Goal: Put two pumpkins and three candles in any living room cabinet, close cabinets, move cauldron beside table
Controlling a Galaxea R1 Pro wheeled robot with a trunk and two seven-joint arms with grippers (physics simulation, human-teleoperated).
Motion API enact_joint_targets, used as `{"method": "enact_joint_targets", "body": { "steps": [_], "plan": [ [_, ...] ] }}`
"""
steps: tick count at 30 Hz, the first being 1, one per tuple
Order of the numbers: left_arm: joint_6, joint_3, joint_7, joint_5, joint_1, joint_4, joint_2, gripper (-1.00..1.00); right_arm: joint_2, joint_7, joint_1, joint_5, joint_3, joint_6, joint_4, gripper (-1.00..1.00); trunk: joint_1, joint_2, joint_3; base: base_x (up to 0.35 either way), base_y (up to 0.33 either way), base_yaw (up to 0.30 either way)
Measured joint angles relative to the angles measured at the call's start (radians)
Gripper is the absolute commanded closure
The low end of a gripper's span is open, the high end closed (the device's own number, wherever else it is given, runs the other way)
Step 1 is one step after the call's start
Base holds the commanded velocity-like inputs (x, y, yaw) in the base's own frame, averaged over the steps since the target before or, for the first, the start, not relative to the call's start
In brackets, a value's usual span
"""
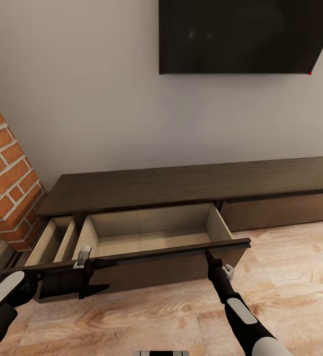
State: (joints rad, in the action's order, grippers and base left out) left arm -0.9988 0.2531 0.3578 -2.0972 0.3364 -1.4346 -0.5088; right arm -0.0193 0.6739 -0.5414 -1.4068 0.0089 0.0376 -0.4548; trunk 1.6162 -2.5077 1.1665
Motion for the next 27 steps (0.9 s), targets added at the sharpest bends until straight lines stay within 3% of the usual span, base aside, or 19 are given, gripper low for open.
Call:
{"method": "enact_joint_targets", "body": {
  "steps": [27],
  "plan": [
    [0.000,0.000,0.000,0.000,0.000,0.000,0.000,-1.00,0.003,0.008,-0.001,-0.002,0.004,0.000,0.006,1.00,0.000,0.000,0.000,-0.020,0.000,0.000]
  ]
}}
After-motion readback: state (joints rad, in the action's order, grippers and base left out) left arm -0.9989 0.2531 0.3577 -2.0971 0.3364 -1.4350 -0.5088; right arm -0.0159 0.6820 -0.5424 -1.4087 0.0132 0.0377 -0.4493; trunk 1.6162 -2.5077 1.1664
